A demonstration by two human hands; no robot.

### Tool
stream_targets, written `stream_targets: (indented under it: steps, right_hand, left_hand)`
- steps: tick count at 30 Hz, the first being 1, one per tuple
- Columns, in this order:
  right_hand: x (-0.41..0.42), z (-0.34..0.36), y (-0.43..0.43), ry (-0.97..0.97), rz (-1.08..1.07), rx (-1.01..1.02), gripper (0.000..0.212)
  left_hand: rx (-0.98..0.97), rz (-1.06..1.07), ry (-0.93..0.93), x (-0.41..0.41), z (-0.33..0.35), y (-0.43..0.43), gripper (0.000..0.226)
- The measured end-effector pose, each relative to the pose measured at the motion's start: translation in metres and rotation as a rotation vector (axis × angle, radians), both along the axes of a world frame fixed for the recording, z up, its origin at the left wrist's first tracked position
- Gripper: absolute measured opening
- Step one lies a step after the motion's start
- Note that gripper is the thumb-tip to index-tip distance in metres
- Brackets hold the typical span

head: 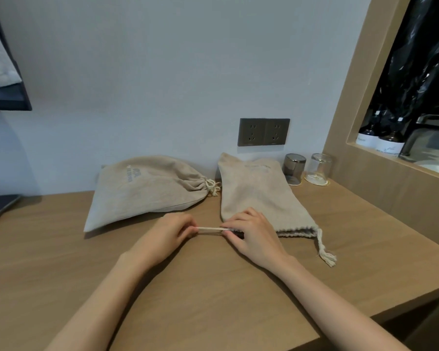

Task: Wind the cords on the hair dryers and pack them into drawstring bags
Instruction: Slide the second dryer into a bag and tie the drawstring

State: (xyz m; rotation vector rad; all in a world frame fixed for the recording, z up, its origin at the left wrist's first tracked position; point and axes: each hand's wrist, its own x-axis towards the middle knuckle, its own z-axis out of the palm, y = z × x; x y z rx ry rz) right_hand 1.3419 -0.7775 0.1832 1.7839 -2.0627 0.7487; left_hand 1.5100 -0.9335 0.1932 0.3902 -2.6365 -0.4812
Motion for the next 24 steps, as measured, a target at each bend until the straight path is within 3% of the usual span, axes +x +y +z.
stream_targets:
  steps: [11,16,20,22,24]
  right_hand:
    - [-0.033,0.002,0.023,0.052,-0.1,-0.071,0.01]
    - [-0.031,0.003,0.027,-0.025,-0.059,-0.061,0.021]
    - [-0.03,0.006,0.04,-0.034,-0.098,-0.193,0.031]
    - [-0.035,0.006,0.05,-0.026,-0.179,-0.24,0.021]
    - [-0.043,0.005,0.062,-0.038,-0.266,-0.217,0.026]
  left_hand:
    - [-0.25,0.218,0.185,0.031,0.006,-0.026,0.012]
    - [-0.16,0.205,0.101,0.024,-0.01,-0.023,0.017]
    - [-0.163,0.21,0.195,0.014,-0.018,-0.012,0.017]
    - [-0.157,0.209,0.223,0.006,-0.017,0.001,0.027]
    - [-0.139,0.182,0.237,-0.003,-0.016,0.016,0.042]
